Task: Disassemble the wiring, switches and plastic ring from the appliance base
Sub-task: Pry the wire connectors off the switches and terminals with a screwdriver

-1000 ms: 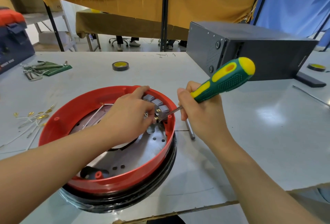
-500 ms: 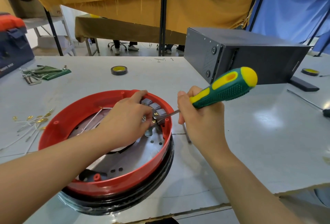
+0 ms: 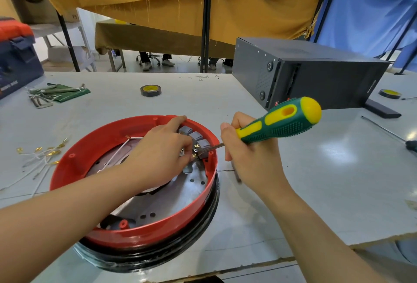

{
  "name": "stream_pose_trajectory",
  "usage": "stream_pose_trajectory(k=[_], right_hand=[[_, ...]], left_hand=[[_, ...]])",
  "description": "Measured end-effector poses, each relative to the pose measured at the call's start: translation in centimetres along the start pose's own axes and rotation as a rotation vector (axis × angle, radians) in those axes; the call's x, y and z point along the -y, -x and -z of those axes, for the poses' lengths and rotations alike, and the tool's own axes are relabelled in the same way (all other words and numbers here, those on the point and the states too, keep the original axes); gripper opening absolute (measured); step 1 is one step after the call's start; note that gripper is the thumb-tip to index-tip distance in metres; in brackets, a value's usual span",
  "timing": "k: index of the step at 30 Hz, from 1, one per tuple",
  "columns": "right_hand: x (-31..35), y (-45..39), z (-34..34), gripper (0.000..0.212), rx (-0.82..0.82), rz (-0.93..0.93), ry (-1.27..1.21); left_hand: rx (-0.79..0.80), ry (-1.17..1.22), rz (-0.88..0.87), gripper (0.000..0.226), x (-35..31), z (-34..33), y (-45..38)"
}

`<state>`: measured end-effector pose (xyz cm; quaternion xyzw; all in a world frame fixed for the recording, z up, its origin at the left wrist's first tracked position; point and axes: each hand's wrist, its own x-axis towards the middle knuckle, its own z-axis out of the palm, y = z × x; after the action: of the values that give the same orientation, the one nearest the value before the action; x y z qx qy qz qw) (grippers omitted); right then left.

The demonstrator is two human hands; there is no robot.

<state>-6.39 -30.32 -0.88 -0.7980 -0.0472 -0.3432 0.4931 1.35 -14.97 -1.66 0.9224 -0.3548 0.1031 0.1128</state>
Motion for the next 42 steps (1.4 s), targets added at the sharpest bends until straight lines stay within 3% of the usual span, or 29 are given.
stream_pose_trajectory(k=[6, 15, 20, 32, 37, 42], right_hand=[[-0.6, -0.4, 0.3, 0.039, -0.044, -0.100, -0.103], [-0.3, 0.2, 0.7, 0.038, -0.025, 0.084, 0.045], [0.2, 0.2, 0.4, 0.035, 0.070, 0.172, 0.136], [-0.8, -1.1, 0.5, 0.037, 0.005, -0.046, -0.082], [-0.3, -0.4, 0.3, 0.037, 0.001, 0.082, 0.014], [0.6, -0.3, 0.0, 0.033, 0.130, 0.221, 0.114]], left_hand=[[0.003, -0.003, 0.000, 0.009, 0.0, 0.0, 0.0], [-0.004, 0.000, -0.019, 0.009, 0.1, -0.1, 0.0], [-0.006, 0.003, -0.023, 0.012, 0.2, -0.1, 0.0], [-0.015, 0.014, -0.022, 0.014, 0.1, -0.2, 0.0], [-0.018, 0.002, -0.012, 0.009, 0.2, -0.3, 0.0], [-0.016, -0.042, -0.004, 0.010, 0.2, -0.3, 0.0]])
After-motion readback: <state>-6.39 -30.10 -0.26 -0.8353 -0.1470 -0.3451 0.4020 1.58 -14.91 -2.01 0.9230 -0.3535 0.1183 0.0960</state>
